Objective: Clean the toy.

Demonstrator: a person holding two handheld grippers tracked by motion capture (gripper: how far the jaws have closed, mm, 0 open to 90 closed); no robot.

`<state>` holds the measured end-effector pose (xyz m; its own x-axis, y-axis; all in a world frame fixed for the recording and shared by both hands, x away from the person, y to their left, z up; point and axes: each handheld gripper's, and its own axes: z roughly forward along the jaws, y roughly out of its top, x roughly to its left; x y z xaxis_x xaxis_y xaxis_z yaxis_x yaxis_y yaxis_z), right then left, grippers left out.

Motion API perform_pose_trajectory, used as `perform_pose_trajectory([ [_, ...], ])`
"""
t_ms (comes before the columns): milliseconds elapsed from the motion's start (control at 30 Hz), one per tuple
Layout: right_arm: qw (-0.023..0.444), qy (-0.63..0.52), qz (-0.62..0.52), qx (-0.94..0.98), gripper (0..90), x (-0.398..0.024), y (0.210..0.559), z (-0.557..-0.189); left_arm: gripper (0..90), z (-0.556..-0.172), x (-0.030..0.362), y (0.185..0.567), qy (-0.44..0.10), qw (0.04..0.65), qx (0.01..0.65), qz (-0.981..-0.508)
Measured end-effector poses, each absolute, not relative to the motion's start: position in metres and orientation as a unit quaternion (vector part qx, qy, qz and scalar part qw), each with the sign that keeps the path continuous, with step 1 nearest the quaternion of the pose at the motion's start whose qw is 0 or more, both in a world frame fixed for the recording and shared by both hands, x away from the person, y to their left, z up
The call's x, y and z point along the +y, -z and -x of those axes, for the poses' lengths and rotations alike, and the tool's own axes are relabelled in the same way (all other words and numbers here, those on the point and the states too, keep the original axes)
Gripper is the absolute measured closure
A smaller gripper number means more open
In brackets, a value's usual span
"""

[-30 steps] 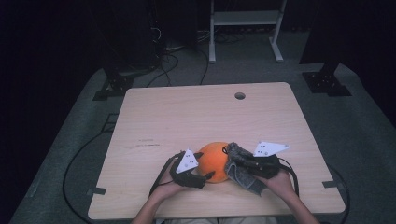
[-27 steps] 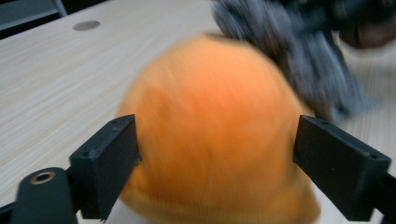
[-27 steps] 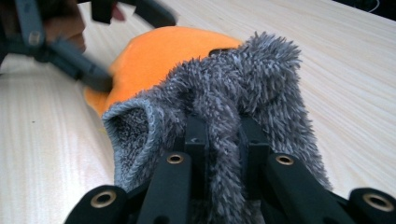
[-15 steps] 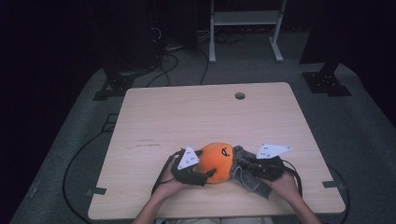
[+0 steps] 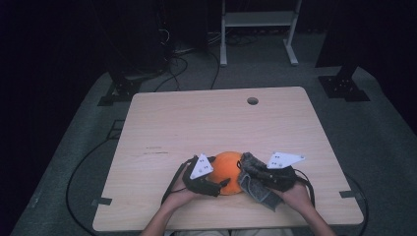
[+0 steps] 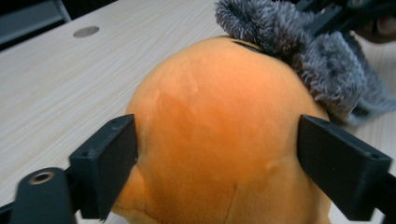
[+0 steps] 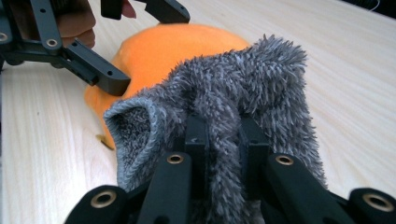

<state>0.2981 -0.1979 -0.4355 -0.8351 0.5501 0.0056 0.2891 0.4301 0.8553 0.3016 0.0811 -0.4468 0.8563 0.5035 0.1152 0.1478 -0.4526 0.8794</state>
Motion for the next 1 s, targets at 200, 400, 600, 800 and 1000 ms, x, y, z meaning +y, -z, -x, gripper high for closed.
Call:
perform_pose_trajectory([
  [200, 0.130, -0.439, -0.279, 0.844, 77.0, -0.219, 0.442, -0.306, 20.2, -0.299, 0.083, 0.449, -0.182, 0.481, 0.187, -0.837],
  [400, 0.122, -0.495, -0.258, 0.821, 77.0, -0.203, 0.425, -0.311, 21.2, -0.299, 0.081, 0.450, -0.185, 0.478, 0.173, -0.841],
  [600, 0.123, -0.477, -0.257, 0.831, 77.0, -0.201, 0.432, -0.305, 10.8, -0.302, 0.085, 0.436, -0.186, 0.512, 0.198, -0.815],
  [800, 0.109, -0.461, -0.259, 0.842, 77.0, -0.215, 0.438, -0.296, 13.3, -0.298, 0.075, 0.445, -0.180, 0.484, 0.180, -0.837],
  [1000, 0.130, -0.490, -0.257, 0.823, 77.0, -0.220, 0.421, -0.299, 15.9, -0.294, 0.072, 0.448, -0.187, 0.478, 0.157, -0.844],
])
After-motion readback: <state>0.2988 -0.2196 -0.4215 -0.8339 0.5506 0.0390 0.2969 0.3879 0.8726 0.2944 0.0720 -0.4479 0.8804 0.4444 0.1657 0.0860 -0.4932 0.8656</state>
